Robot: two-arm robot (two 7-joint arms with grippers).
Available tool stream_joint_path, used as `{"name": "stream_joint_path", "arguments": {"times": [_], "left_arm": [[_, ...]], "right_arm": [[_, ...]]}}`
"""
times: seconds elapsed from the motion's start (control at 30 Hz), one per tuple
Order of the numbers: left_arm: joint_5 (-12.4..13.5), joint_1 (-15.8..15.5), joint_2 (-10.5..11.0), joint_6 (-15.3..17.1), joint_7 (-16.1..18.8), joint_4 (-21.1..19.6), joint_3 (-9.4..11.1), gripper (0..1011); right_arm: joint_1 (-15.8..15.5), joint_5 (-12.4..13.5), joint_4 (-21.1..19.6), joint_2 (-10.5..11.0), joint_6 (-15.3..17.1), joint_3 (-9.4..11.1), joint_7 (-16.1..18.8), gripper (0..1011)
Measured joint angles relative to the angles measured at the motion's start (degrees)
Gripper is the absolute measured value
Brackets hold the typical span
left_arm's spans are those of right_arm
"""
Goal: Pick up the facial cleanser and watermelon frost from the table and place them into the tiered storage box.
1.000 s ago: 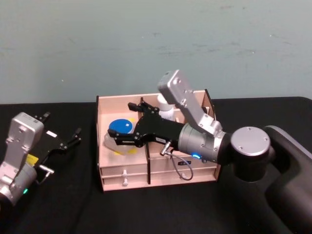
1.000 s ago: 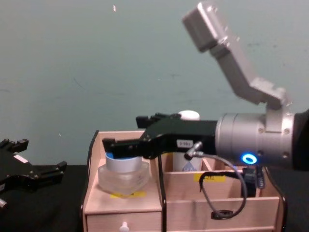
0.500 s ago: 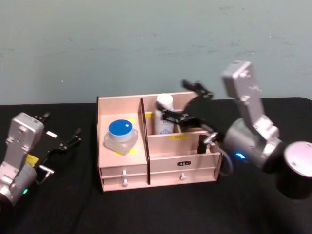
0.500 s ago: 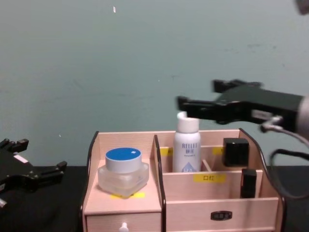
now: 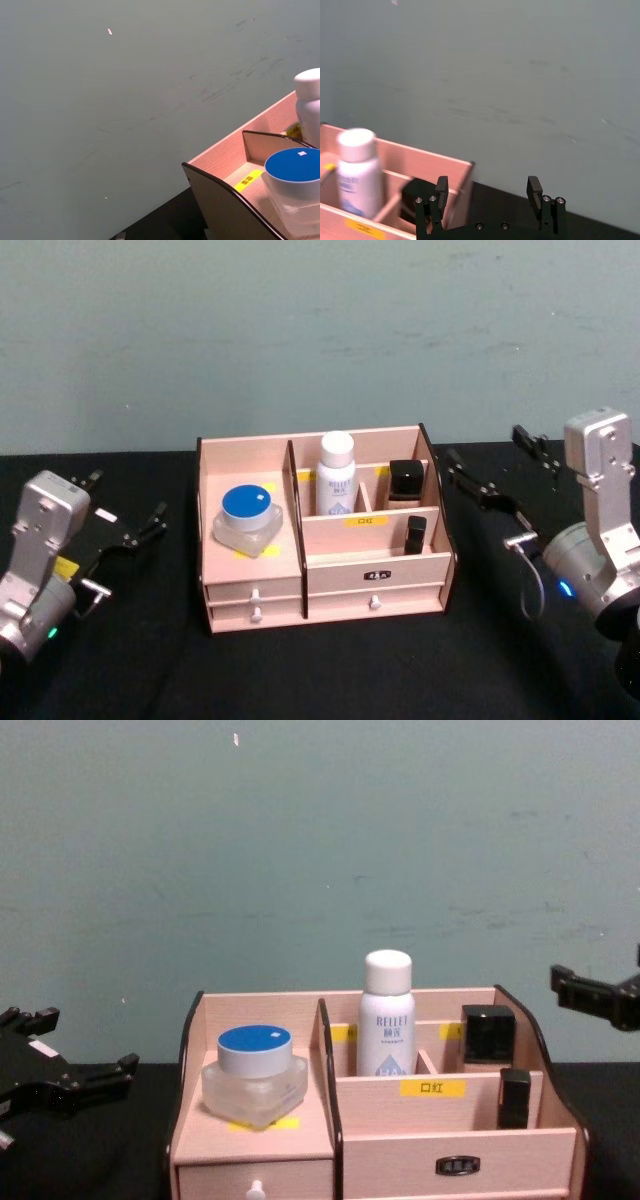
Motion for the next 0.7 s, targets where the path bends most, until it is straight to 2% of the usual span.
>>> {"name": "stream_joint_path", "arguments": {"times": [0.1,0.2,0.7], "left_arm": [[0.0,0.0,0.0,0.0,0.0,0.0,0.0,1010],[0.0,0.0,0.0,0.0,0.0,0.0,0.0,1010],[0.0,0.0,0.0,0.0,0.0,0.0,0.0,1010]], "right_arm": [[-0.26,-0.49,1.49,-0.68,0.16,1.12,-0.83,1002],[-0.15,-0.69,2.31,-1.0,0.79,1.41,-0.98,1002],[-0.09,-0.63,1.9,-0.81,0.63,1.15,-0.81,1002]]}}
